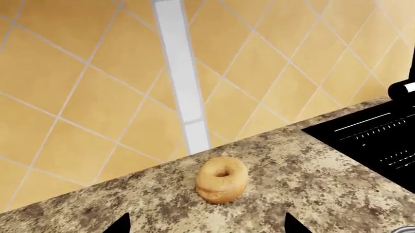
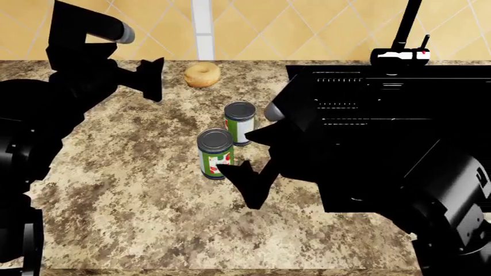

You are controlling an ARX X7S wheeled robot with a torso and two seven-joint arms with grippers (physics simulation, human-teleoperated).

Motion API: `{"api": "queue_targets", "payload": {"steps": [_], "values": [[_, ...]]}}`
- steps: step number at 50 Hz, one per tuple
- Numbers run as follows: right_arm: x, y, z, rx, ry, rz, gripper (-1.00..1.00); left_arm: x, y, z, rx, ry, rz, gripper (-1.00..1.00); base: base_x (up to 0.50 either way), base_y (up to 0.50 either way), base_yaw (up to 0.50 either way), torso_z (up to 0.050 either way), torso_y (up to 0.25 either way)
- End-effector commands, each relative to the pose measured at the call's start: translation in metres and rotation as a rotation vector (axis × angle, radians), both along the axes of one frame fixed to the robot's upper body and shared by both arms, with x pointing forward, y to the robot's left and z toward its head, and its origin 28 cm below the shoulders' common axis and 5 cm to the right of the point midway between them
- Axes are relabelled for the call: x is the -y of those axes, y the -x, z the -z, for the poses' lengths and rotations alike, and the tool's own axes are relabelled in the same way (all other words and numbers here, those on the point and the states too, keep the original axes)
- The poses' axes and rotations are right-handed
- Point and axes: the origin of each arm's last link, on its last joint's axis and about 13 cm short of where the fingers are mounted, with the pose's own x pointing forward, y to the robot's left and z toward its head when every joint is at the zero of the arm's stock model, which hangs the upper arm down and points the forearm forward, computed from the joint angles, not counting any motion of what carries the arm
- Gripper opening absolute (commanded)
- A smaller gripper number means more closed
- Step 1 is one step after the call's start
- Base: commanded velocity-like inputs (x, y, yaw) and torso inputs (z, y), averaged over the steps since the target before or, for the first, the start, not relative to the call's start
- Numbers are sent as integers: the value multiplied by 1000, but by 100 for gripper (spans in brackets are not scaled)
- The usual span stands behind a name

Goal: Pick the cans from the counter and place them in their designated side in the cabinet.

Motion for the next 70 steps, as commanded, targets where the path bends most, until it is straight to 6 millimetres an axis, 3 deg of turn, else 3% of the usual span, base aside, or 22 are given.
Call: {"api": "queue_targets", "payload": {"steps": [1,17,70], "values": [[-3,-3,11,8,-30,17,100,0,-1,1,-1,2,0,100,0,0,0,0,0],[-5,-1,22,-26,-44,9,100,1,-2,2,-1,2,4,100,0,0,0,0,0],[-14,-27,35,-20,-46,-12,100,-1,-11,9,-13,10,2,100,0,0,0,0,0]]}}
